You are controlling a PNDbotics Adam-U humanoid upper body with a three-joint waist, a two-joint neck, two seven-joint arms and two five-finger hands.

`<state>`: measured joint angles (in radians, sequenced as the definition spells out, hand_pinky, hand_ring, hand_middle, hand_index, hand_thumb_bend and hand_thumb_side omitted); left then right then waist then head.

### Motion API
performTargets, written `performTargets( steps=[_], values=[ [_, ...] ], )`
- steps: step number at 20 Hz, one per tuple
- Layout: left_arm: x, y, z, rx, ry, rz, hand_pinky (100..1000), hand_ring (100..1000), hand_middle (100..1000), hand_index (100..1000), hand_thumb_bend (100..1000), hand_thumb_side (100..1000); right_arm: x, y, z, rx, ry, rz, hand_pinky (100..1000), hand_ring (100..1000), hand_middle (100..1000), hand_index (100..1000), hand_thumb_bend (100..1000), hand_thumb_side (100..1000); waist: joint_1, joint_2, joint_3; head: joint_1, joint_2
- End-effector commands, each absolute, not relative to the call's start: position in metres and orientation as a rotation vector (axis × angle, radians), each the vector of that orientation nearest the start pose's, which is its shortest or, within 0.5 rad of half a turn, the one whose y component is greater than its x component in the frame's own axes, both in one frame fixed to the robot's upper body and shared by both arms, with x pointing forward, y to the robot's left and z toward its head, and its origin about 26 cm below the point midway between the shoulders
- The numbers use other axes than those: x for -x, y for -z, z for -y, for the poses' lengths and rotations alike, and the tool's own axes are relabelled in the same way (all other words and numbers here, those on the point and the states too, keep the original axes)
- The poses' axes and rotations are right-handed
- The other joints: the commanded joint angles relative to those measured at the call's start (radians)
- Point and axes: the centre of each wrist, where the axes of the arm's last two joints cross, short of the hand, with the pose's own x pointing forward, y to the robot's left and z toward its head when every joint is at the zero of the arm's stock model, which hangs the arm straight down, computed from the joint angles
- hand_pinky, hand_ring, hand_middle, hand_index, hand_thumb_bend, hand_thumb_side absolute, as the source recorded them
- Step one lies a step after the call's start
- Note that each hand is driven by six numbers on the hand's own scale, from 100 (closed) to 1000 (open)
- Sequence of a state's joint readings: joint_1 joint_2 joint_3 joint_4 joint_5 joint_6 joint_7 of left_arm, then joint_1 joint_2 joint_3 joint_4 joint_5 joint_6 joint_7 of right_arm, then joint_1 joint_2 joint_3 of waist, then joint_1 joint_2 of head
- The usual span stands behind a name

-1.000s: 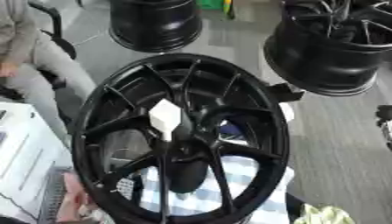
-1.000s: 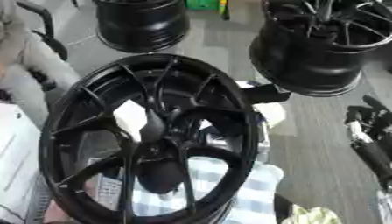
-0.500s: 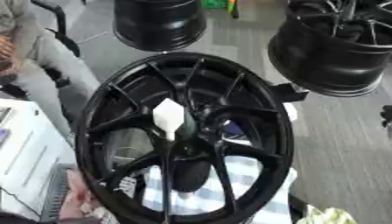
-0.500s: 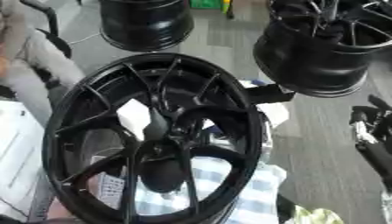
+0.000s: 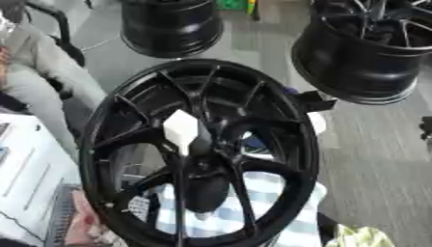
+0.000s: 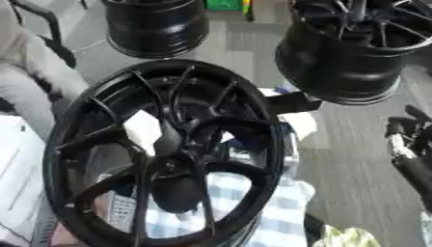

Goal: Pull the pin out of the wheel hub.

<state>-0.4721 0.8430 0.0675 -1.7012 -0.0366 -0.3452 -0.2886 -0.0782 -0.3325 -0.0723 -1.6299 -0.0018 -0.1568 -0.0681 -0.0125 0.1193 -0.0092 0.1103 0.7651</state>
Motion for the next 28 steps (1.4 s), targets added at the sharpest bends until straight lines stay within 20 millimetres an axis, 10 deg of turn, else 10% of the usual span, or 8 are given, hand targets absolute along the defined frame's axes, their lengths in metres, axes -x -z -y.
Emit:
performTargets(
  steps=[1,11,28],
  values=[
    [-0.342,-0.311,-0.379,-0.629,1.648,2.024,795,779,781,810,538,453,-0.297,-0.063,0.339,0.351,-0.236,1.883,806,807,738,937,100,462,0.005,-0.016,-0.007,0.010,0.005],
    [-0.403,-0.311,-0.318,-0.535,2.330,1.600,790,741,743,815,564,313,-0.294,-0.060,0.343,0.355,-0.250,1.863,806,807,737,937,100,464,0.016,-0.024,-0.010,-0.010,0.005],
    [-0.435,-0.274,-0.260,-0.369,2.541,1.460,783,737,743,820,568,322,-0.294,-0.057,0.342,0.346,-0.249,1.856,806,806,736,936,100,465,0.022,-0.029,-0.017,-0.003,0.005]
  ],
)
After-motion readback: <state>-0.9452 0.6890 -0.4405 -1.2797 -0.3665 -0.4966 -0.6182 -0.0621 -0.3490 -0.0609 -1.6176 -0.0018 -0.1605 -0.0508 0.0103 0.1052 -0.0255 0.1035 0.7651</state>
